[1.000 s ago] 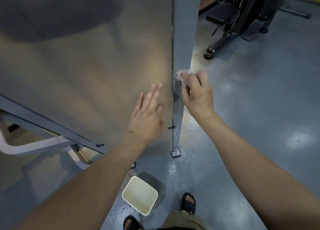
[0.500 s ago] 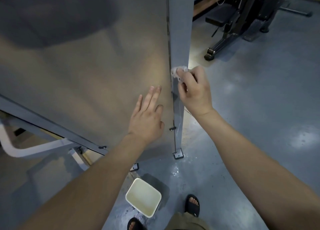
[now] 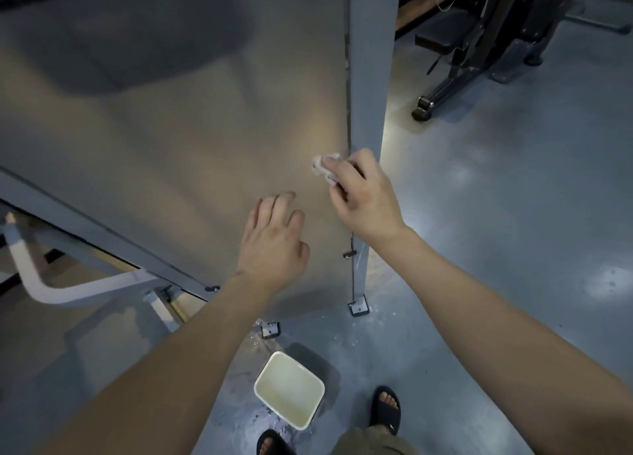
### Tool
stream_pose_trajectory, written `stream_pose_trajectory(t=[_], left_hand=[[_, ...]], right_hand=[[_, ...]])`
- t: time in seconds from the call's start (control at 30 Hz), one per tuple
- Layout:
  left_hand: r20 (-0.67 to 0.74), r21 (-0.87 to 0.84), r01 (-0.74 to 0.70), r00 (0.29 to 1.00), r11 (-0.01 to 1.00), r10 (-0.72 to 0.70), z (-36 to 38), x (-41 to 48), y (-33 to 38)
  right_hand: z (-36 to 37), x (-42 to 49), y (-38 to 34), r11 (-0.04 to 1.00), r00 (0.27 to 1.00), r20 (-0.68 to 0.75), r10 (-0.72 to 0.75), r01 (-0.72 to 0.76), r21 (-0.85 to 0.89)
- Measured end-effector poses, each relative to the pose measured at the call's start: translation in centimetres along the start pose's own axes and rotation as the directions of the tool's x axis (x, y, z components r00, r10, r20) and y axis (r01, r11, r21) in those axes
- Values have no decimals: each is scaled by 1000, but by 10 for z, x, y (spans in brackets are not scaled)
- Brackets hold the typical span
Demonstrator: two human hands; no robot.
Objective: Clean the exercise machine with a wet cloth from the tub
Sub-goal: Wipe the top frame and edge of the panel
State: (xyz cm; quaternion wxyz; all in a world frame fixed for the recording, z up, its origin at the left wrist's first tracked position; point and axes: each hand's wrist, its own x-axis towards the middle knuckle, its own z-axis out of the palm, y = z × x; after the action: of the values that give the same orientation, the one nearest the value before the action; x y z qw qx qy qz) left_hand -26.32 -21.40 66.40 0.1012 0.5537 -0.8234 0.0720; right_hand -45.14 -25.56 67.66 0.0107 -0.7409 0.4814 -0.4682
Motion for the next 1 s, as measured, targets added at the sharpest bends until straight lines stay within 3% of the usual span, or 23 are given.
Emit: stream_pose_trajectory(t=[0.13,0.23,0.37,0.43,0.63,0.83,1.0], left_hand=[[-25,1,86,996,996,-86,-18,-9,-24],[-45,13,100,994,995,-100,-27,-15,-38],[-29,-5,112,993,994,-112,-30,-21,-47],[-17,-23,102,995,995,-102,-29,-22,-48],[5,-71,0,1000,998,0,-14,-13,-33],[-20,-133,-167,986,977,166,4,5,2],[41,-80,-215,975,973,219,17,24,27]], right_hand=[[12,37,-44,994,994,-20,-105,104,-11],[30,39,-51,995,997,-26,-77,75,-70],[52,-12,-33,982,967,254,-28,74,-173],[51,-23,-26,990,954,298,37,6,-143],[29,-35,-9,988,960,251,122,-94,-121],[7,-92,36,942,919,208,334,-317,-110],[3,-100,61,914,907,113,405,-400,-71]])
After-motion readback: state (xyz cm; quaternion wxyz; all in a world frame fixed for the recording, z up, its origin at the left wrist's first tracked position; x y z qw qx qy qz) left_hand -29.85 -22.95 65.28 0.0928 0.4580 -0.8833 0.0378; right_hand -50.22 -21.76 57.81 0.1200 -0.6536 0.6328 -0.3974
